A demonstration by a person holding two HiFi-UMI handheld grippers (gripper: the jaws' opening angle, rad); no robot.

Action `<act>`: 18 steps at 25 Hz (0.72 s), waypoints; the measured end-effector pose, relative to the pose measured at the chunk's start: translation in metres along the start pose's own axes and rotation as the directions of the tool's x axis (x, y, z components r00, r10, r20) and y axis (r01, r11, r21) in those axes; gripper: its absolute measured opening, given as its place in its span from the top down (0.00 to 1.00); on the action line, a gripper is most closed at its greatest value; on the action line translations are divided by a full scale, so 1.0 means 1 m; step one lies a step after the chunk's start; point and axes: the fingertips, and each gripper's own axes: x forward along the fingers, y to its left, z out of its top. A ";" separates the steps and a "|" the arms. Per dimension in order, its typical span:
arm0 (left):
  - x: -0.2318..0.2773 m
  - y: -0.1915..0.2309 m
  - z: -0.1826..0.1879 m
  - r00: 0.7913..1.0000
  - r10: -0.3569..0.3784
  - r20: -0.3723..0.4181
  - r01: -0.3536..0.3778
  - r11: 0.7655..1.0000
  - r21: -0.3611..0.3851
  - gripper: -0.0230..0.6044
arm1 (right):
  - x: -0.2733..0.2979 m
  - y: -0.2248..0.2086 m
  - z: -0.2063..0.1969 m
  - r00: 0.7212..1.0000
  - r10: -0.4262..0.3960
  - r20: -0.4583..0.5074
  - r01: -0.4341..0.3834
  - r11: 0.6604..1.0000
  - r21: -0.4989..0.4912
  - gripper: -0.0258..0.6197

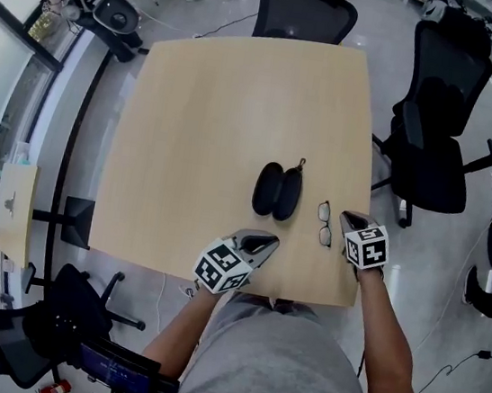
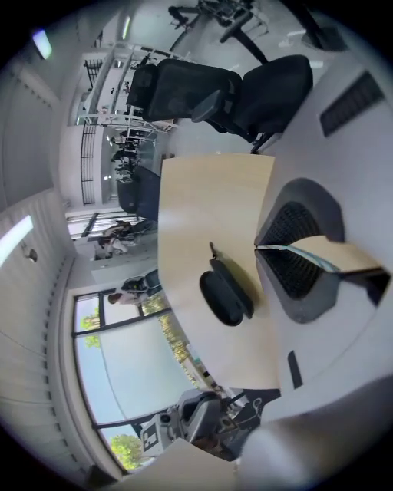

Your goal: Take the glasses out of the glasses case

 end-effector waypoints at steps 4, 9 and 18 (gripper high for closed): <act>-0.029 -0.013 0.028 0.992 0.040 0.123 -0.043 0.999 0.025 0.94 | -0.057 0.024 0.037 0.982 0.075 0.176 -0.077 0.997 0.007 0.94; -0.076 -0.038 0.064 0.958 0.092 0.270 -0.112 0.992 0.058 0.94 | -0.141 0.055 0.081 0.922 0.134 0.363 -0.124 0.991 -0.051 0.95; -0.180 -0.092 0.121 0.863 0.185 0.470 -0.251 0.965 0.082 0.94 | -0.279 0.104 0.124 0.800 0.220 0.559 -0.121 0.971 -0.208 0.95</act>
